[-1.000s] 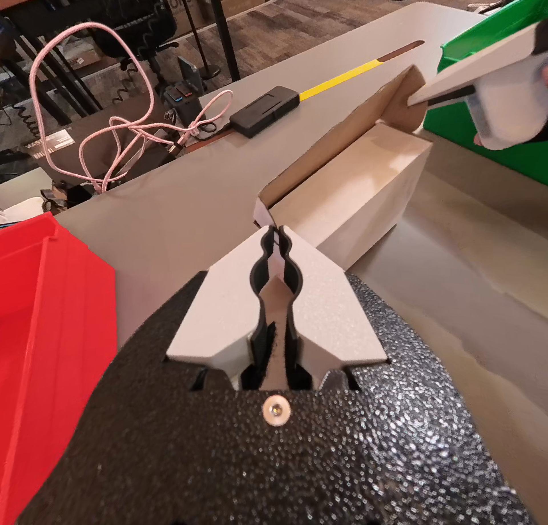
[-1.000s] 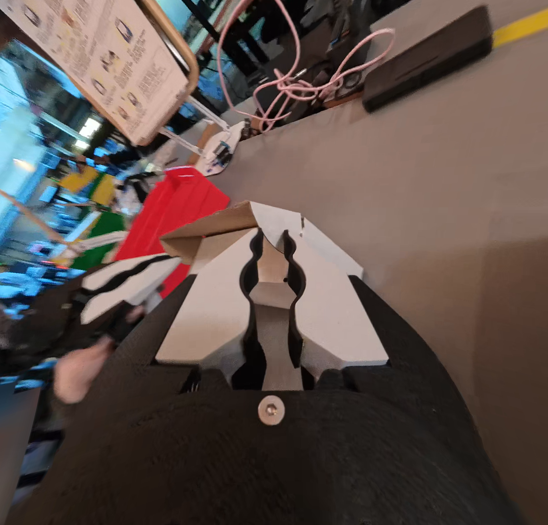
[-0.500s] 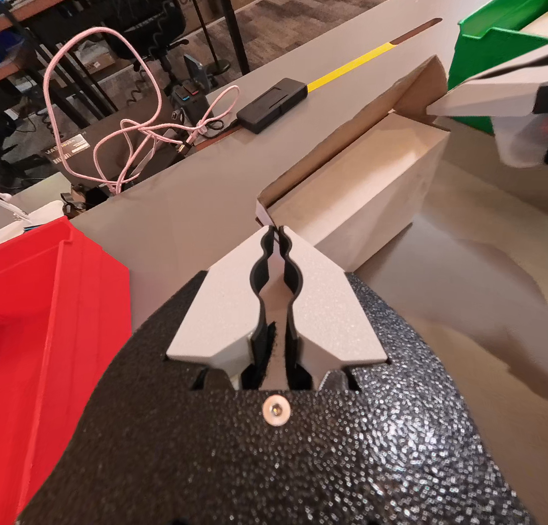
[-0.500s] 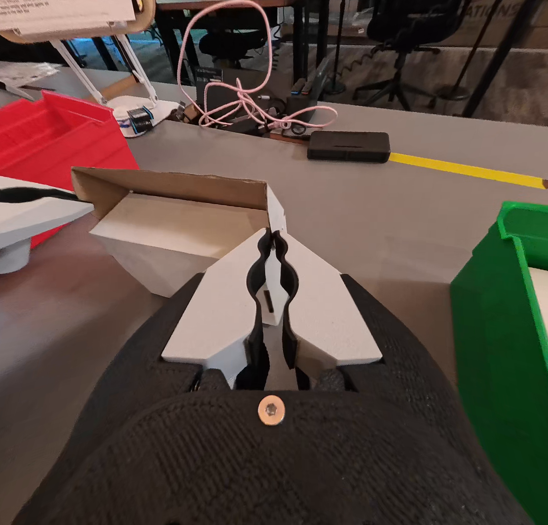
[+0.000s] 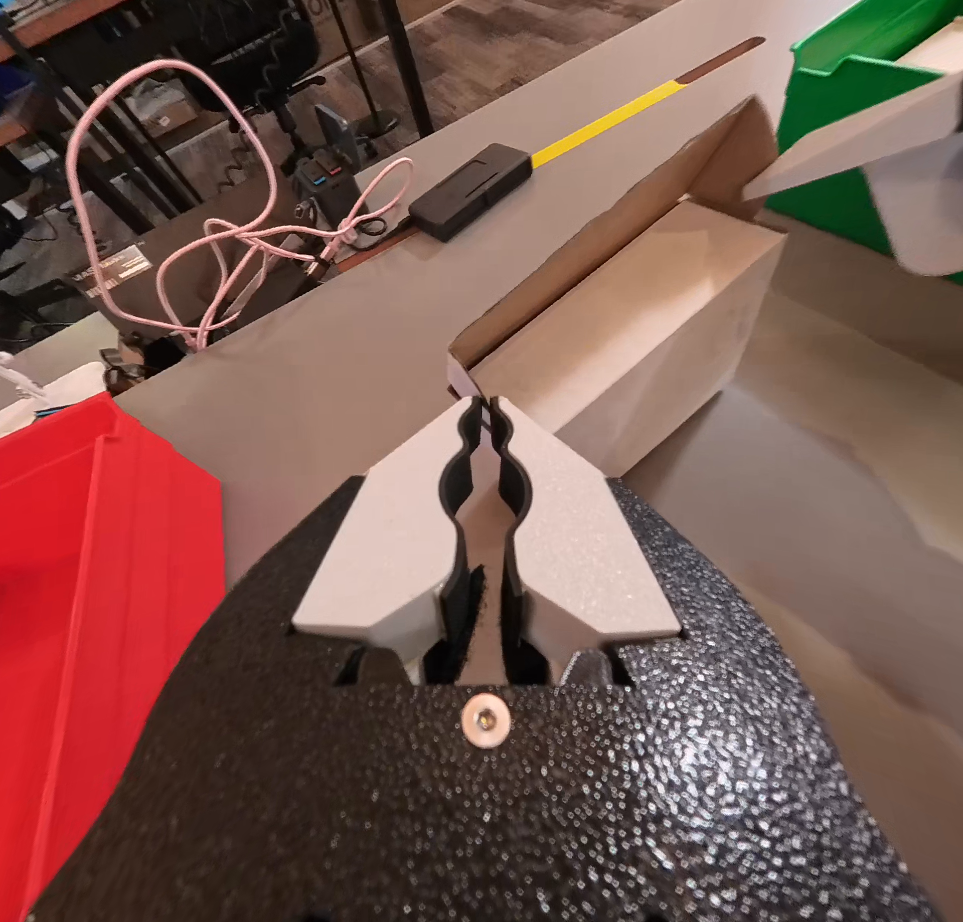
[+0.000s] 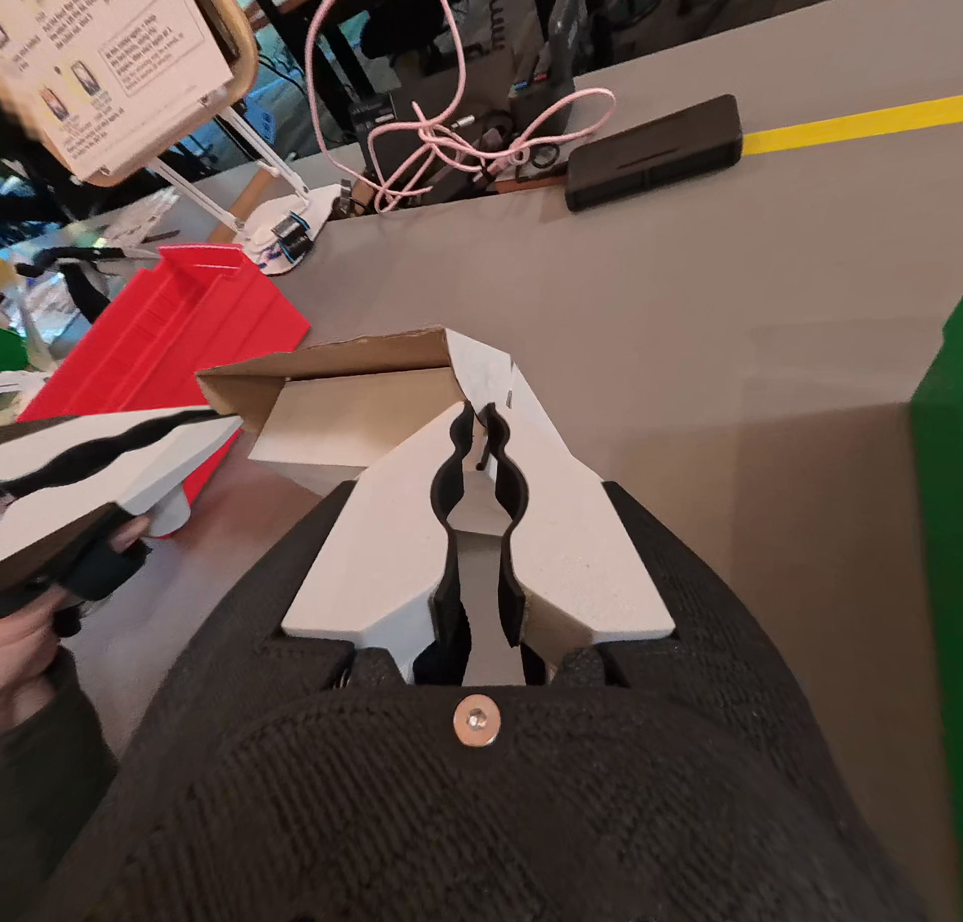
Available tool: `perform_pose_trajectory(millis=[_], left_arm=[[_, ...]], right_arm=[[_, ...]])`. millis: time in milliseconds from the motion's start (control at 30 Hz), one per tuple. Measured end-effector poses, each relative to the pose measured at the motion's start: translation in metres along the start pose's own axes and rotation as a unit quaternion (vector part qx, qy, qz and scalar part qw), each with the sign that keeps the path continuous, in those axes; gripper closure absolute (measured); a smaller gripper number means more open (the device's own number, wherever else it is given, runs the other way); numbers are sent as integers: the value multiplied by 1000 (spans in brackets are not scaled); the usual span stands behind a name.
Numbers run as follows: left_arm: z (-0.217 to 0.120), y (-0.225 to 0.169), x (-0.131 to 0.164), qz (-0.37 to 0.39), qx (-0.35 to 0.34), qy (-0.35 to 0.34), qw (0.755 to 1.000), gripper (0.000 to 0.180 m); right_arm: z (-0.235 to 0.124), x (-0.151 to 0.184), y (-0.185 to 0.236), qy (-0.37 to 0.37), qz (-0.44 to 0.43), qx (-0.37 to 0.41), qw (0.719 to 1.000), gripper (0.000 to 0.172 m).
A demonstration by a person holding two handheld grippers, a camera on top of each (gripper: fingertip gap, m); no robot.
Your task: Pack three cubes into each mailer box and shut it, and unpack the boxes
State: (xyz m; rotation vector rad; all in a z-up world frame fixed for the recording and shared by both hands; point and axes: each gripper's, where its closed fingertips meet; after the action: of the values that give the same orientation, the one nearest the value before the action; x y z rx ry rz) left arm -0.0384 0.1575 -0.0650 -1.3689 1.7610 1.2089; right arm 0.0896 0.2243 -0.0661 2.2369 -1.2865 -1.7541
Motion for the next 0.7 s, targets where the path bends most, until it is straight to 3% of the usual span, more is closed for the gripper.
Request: perform_pose_trajectory(millis=[33, 300, 433, 567, 700], left_arm=[[0, -1, 0, 3, -1, -1, 1000, 179], [0, 2, -5, 7, -7, -25, 1000, 177], [-24, 16, -11, 42, -88, -92, 991, 134], [-56, -34, -32, 114, -76, -242, 961, 140], [-63, -100, -40, 244, -66, -315, 915, 156]], right_arm=[[1, 1, -2, 4, -2, 7, 1000, 169], [-5, 0, -4, -8, 17, -25, 1000, 168], [-6, 3, -2, -15, 7, -30, 999, 169], [-7, 4, 0, -15, 2, -30, 999, 169], [-6, 5, 1, -14, 1, -28, 1000, 169]])
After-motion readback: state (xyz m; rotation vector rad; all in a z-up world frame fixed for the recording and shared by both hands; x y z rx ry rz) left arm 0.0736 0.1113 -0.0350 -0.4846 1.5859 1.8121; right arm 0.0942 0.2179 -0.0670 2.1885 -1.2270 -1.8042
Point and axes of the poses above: each gripper's, where its closed fingertips meet, z out along the fingers, x out of its underside, y = z × x across the jaws, and after that the axes turned 9 degrees about -x, right-handed
